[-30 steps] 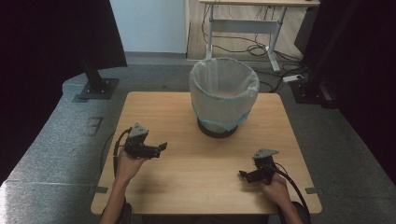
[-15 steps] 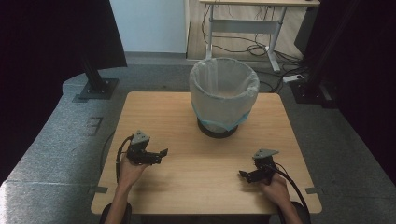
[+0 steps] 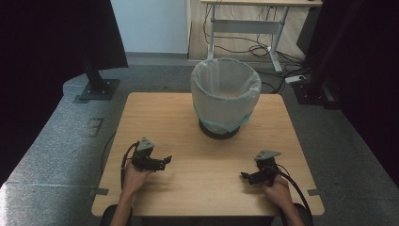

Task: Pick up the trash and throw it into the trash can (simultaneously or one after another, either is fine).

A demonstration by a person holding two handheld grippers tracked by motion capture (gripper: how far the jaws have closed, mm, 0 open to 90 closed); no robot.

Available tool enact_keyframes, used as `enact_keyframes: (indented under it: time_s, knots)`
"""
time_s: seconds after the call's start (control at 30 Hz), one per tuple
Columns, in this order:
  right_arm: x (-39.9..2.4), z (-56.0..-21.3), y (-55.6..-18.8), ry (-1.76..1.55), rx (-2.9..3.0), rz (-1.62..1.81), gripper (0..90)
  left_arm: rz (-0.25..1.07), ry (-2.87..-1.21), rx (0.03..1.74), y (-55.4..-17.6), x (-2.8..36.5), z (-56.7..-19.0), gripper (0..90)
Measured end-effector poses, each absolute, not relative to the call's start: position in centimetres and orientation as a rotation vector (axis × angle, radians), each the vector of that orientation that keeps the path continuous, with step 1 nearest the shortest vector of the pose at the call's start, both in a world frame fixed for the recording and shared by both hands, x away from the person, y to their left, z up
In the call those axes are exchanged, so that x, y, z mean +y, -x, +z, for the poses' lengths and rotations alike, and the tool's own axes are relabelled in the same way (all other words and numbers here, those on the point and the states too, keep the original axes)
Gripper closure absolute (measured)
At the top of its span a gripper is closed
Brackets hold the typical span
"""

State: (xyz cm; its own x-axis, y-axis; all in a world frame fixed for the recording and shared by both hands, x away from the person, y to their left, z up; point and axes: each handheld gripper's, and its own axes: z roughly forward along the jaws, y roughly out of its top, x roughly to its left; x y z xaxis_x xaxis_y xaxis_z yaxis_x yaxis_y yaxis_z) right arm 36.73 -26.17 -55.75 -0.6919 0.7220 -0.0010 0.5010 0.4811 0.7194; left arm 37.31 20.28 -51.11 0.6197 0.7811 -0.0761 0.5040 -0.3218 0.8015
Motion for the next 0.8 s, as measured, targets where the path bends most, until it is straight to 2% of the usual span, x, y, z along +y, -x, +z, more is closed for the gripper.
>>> enact_keyframes:
  time_s: [0.4, 0.8]
  knots:
    - [-26.2, -55.7, -36.7, -1.035, 2.427, 1.030, 0.0, 0.383, -2.071, 1.019, -37.4, 19.5, -53.0, 2.2]
    - [-26.2, -55.7, -36.7, -1.035, 2.427, 1.030, 0.0, 0.355, -2.216, 0.996, -37.5, 17.7, -54.7, 2.2]
